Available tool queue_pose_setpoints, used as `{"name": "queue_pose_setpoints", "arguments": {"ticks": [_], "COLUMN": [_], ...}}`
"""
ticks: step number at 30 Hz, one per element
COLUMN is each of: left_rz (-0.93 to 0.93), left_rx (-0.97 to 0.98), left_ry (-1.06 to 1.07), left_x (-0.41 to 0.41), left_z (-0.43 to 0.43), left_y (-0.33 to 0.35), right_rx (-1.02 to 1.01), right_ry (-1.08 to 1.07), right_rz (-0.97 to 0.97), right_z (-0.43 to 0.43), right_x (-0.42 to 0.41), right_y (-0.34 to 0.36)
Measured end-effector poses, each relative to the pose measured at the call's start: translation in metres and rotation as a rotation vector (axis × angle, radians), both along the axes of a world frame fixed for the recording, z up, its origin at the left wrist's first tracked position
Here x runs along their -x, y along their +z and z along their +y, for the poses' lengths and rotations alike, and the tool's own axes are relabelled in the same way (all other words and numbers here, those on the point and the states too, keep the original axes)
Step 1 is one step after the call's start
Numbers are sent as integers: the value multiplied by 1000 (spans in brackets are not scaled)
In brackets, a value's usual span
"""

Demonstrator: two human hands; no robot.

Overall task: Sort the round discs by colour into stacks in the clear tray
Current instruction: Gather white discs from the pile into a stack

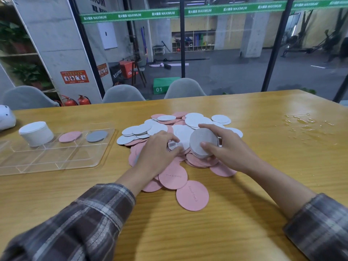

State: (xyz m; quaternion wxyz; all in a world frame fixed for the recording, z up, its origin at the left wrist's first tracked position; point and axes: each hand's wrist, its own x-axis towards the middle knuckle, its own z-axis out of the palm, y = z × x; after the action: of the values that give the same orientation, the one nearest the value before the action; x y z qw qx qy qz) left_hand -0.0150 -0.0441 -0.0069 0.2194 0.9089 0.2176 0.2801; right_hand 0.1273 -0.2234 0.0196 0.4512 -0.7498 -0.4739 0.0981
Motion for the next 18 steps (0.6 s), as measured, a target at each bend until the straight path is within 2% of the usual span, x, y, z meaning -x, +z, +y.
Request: {"name": "queue_pose_setpoints", "arguments": {"ticks": [12, 18], "left_rz": [79, -76], "left_rx": [25, 143], "left_ry": [3, -24], "left_x": [6, 8], "left_z": [-3, -3], "left_y": [4, 11], "right_rx": [25, 34], "right_ry": [-95, -93], "right_rz": [35, 24], "right_z": [2, 2], "right_x": [-6, -8], "right_y": [-2, -3]}}
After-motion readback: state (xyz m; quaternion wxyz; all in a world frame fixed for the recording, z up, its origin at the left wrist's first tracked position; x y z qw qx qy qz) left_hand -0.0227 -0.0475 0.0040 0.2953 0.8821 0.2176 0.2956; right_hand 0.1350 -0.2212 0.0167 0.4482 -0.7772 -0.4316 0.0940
